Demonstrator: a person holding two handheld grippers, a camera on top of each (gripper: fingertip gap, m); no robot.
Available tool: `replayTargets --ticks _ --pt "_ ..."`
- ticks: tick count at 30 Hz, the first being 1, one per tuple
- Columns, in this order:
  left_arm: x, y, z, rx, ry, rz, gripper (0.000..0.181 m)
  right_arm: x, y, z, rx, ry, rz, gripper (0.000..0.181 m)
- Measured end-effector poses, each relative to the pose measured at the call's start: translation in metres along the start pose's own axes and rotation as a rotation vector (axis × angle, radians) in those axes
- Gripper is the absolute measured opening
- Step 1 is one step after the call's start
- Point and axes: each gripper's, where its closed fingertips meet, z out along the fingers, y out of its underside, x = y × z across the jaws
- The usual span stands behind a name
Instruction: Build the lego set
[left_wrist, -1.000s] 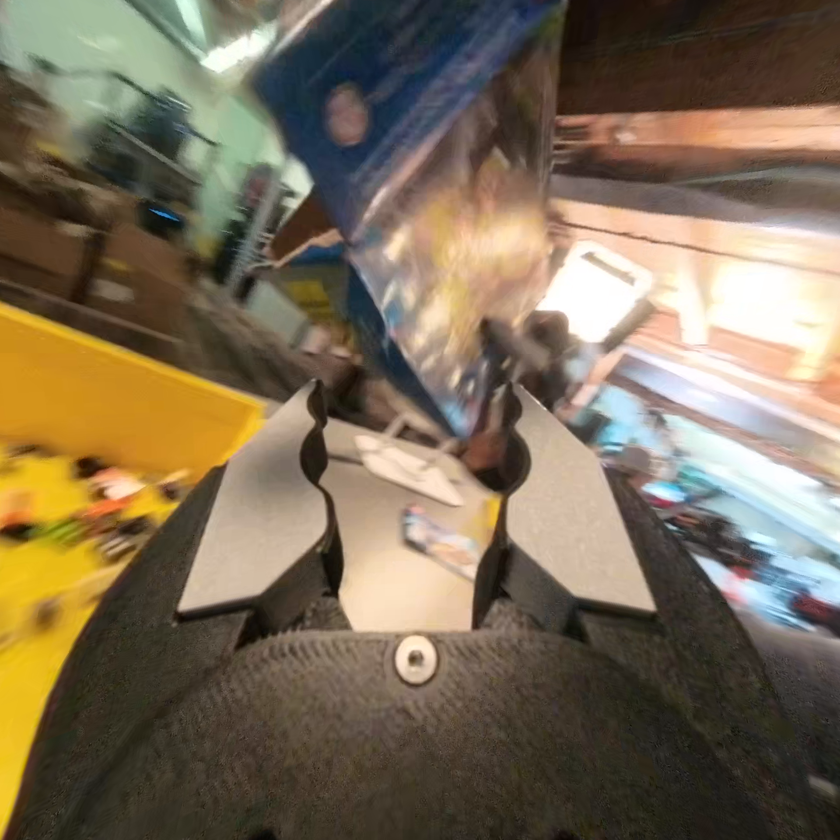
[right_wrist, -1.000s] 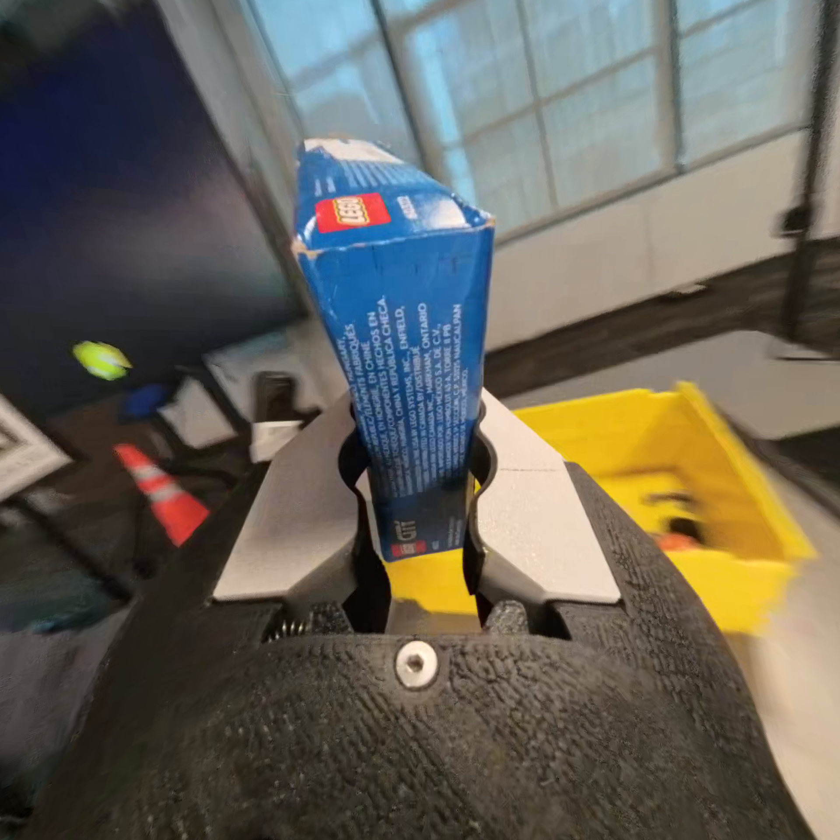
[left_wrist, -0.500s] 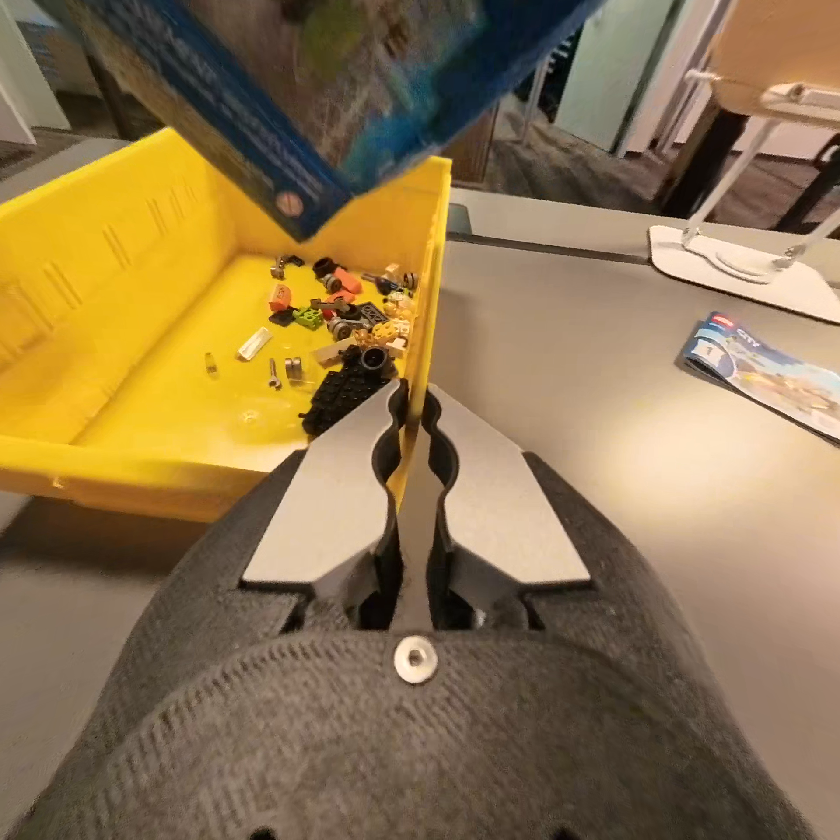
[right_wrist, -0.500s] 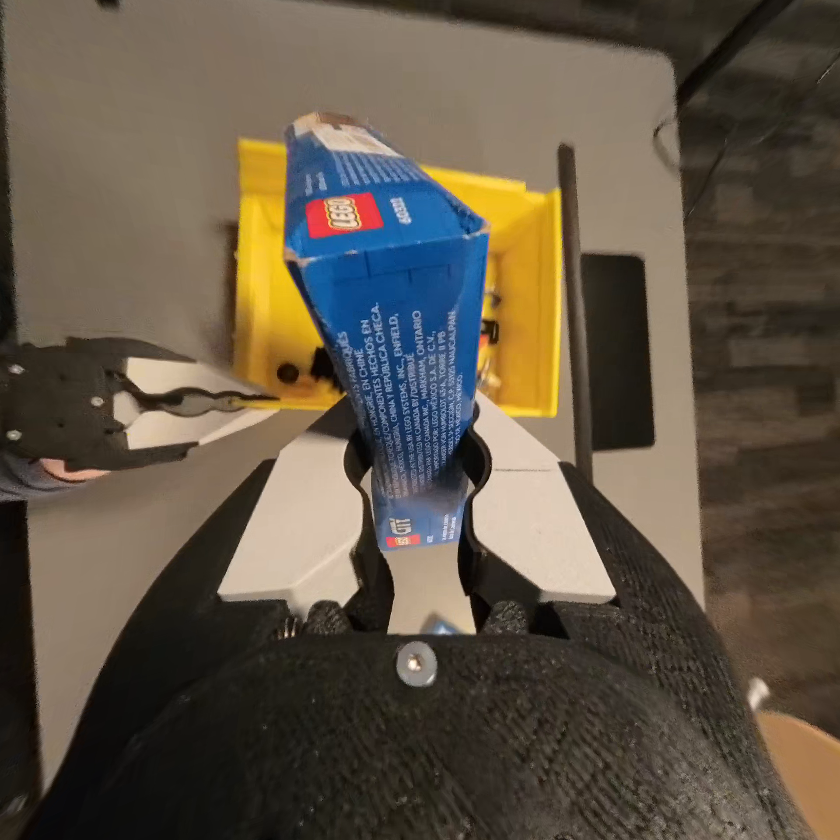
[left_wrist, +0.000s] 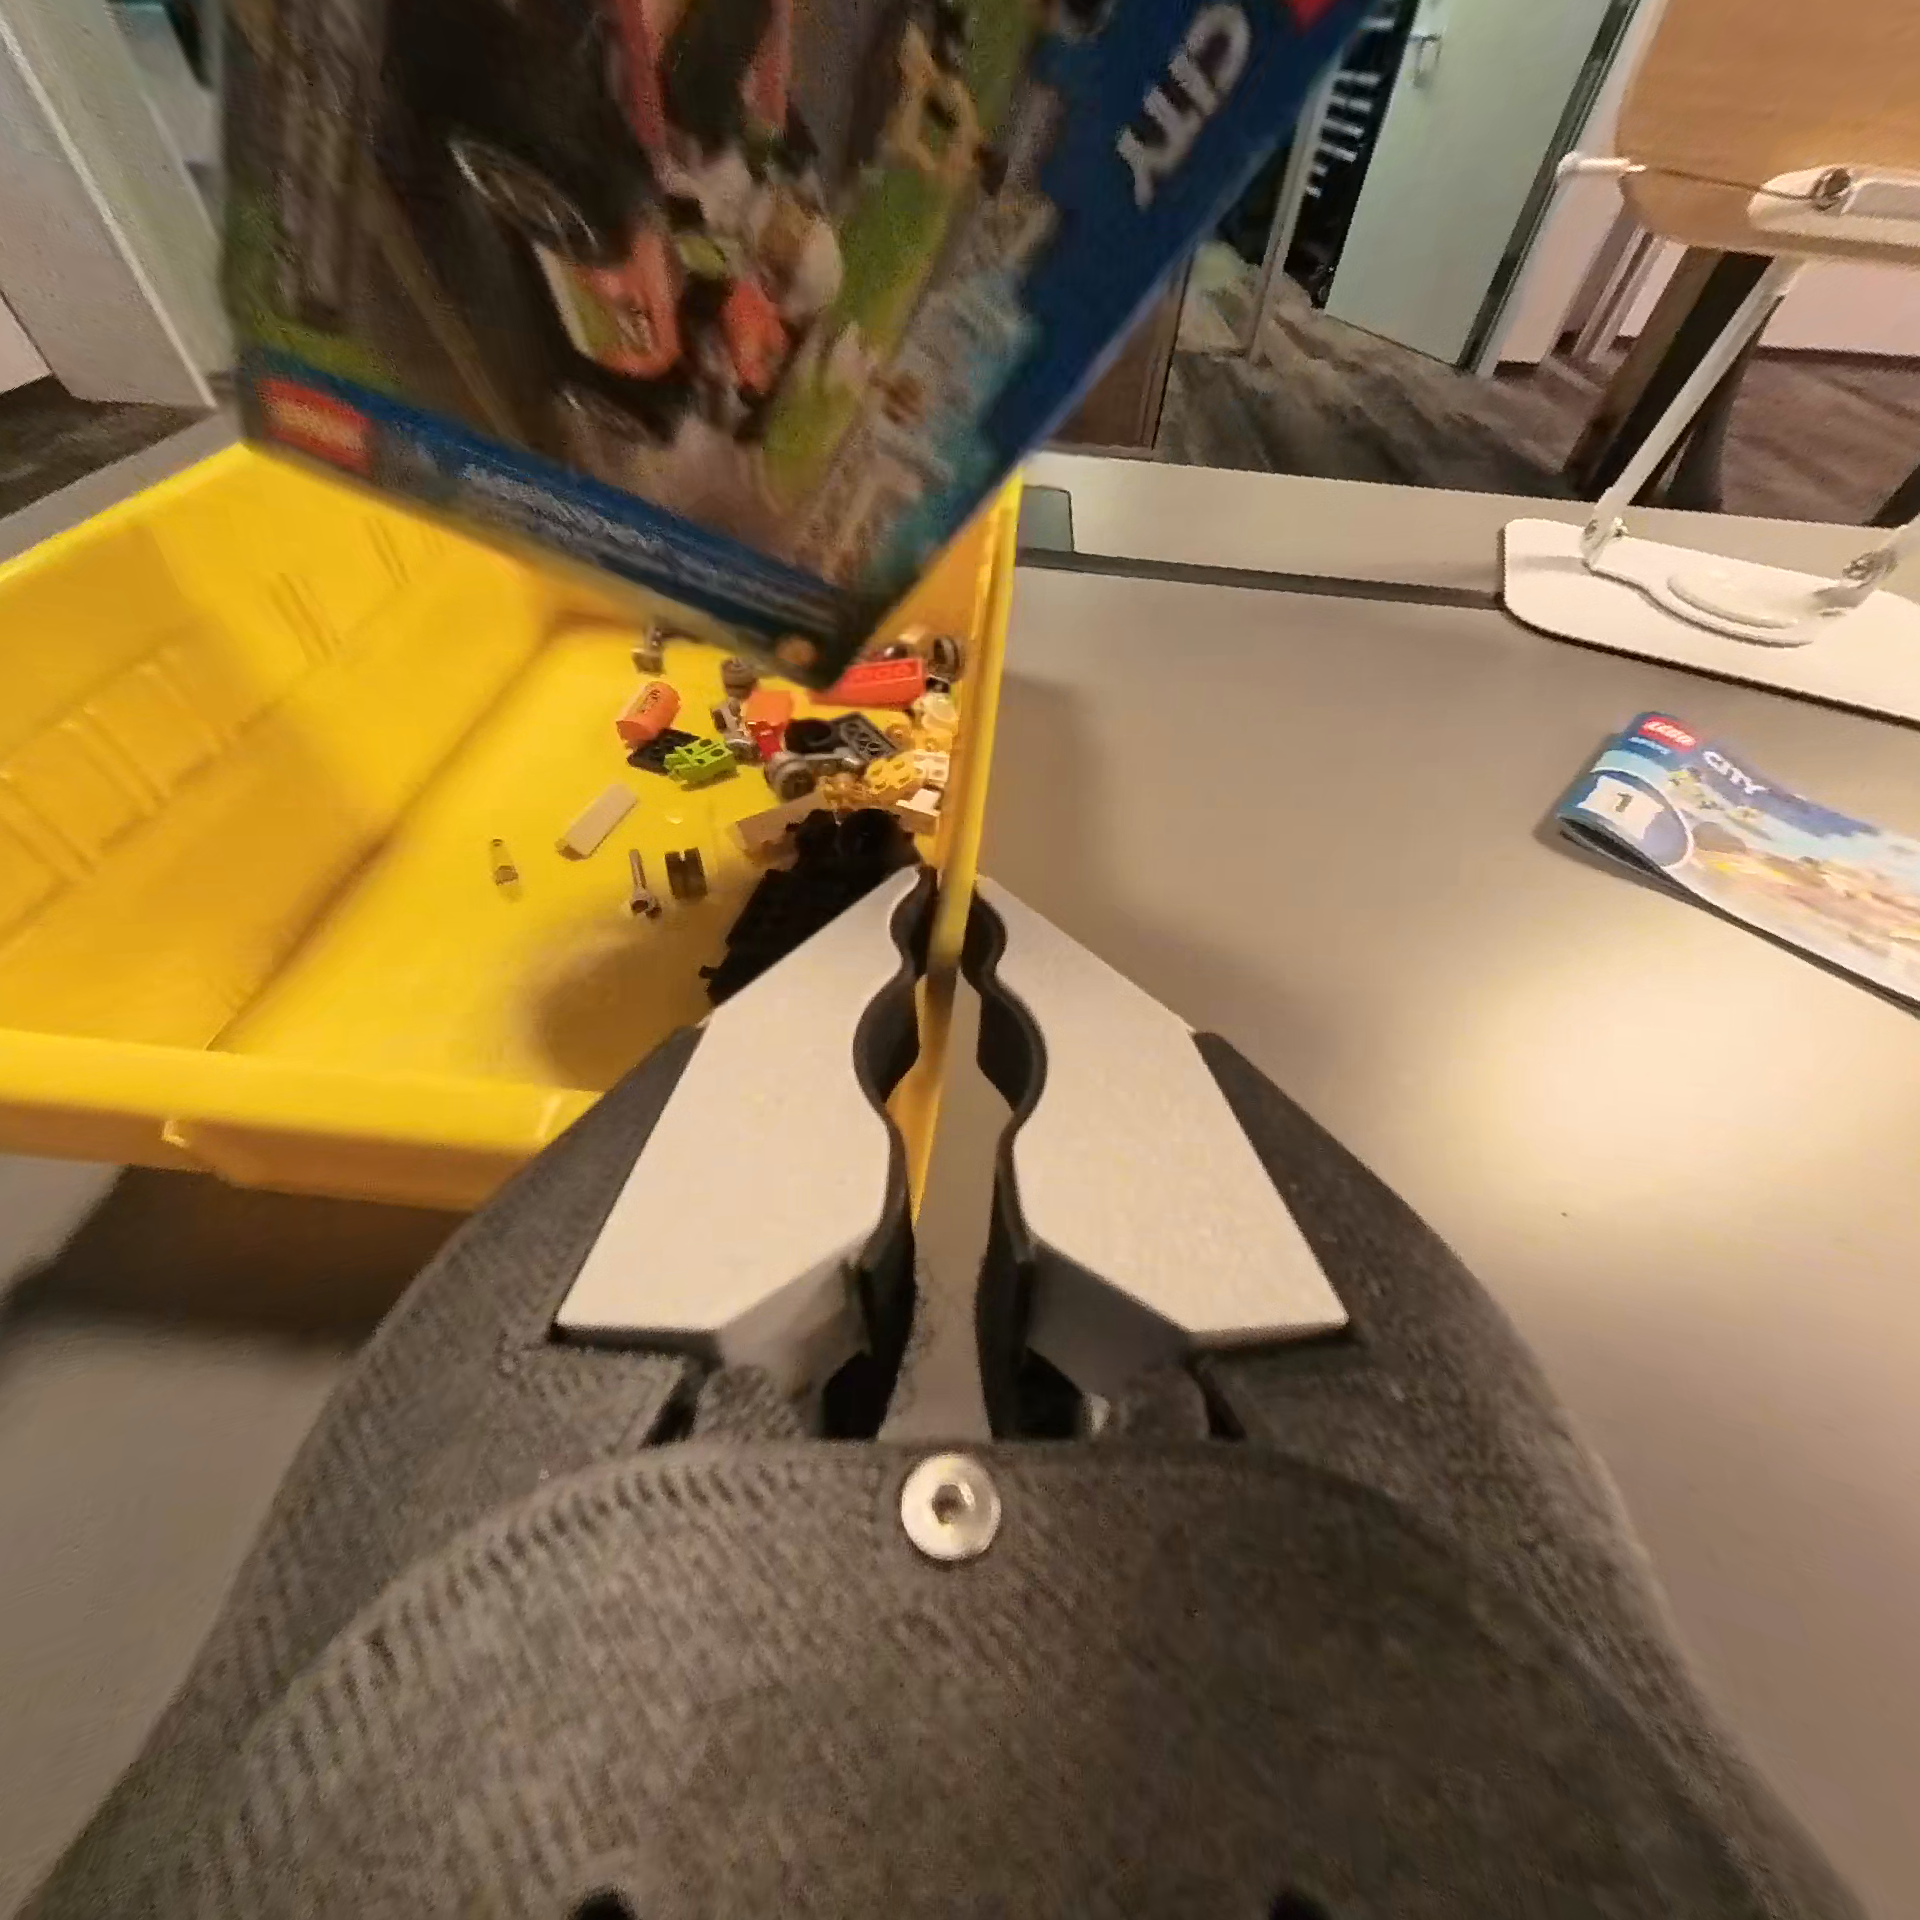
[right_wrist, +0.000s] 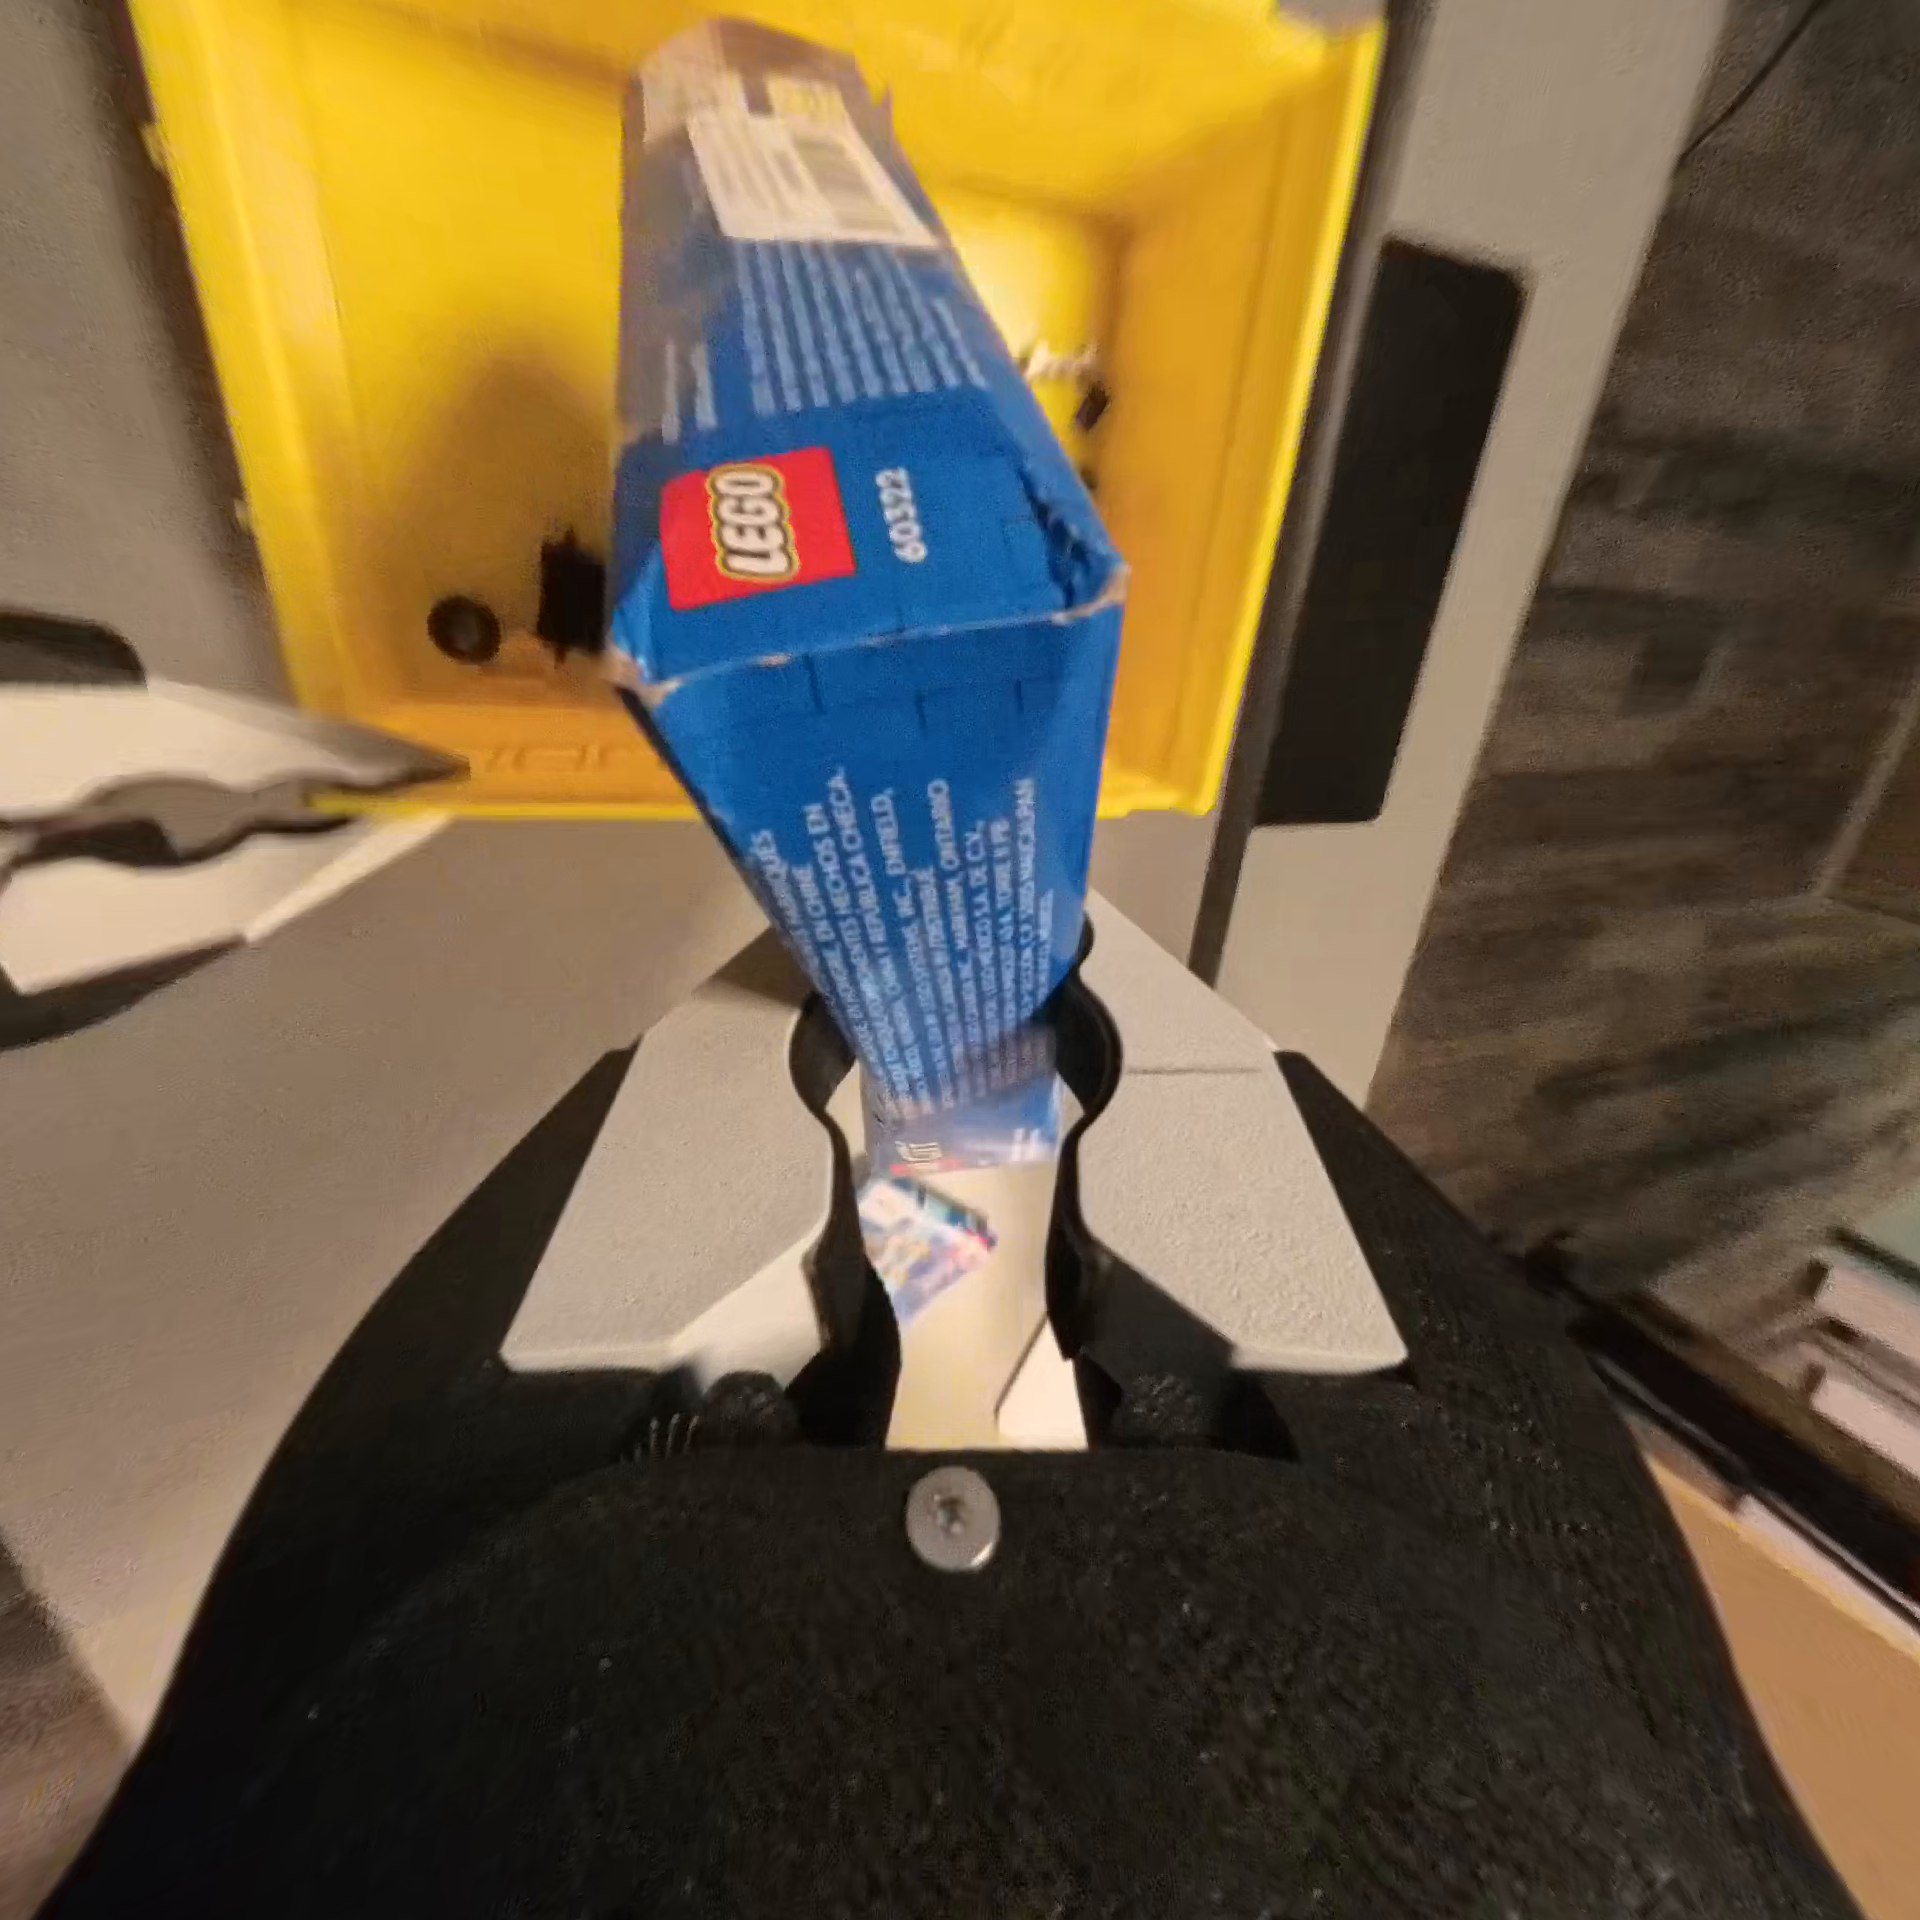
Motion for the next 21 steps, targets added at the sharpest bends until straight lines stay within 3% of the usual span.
replayTargets --ticks 2,4,7,9,11,15,21 --pt "-0.001 0.000 0.000 0.006 -0.004 0.003 0.001 -0.004 -0.017 -0.006 0.122 -0.062 0.095 0.033" --pt "0.000 0.000 0.000 0.004 -0.006 0.019 0.001 -0.004 0.013 0.009 -0.050 -0.061 0.075 0.034" --pt "-0.002 0.000 -0.001 0.011 -0.021 0.036 0.001 0.006 -0.011 -0.006 0.112 -0.064 0.187 0.031" --pt "-0.003 0.000 -0.001 0.008 -0.027 0.061 0.001 0.004 0.017 0.005 -0.033 -0.053 0.139 0.033" --pt "-0.004 0.000 -0.002 0.009 -0.029 0.067 0.002 0.003 0.017 0.002 0.017 -0.035 0.111 0.033" --pt "-0.018 0.003 -0.014 0.014 -0.044 0.085 0.003 0.013 -0.001 -0.037 0.454 -0.111 0.330 0.034" --pt "-0.057 0.008 -0.039 0.025 -0.032 0.036 0.005 0.005 0.051 -0.071 1.170 -0.384 0.742 0.037"
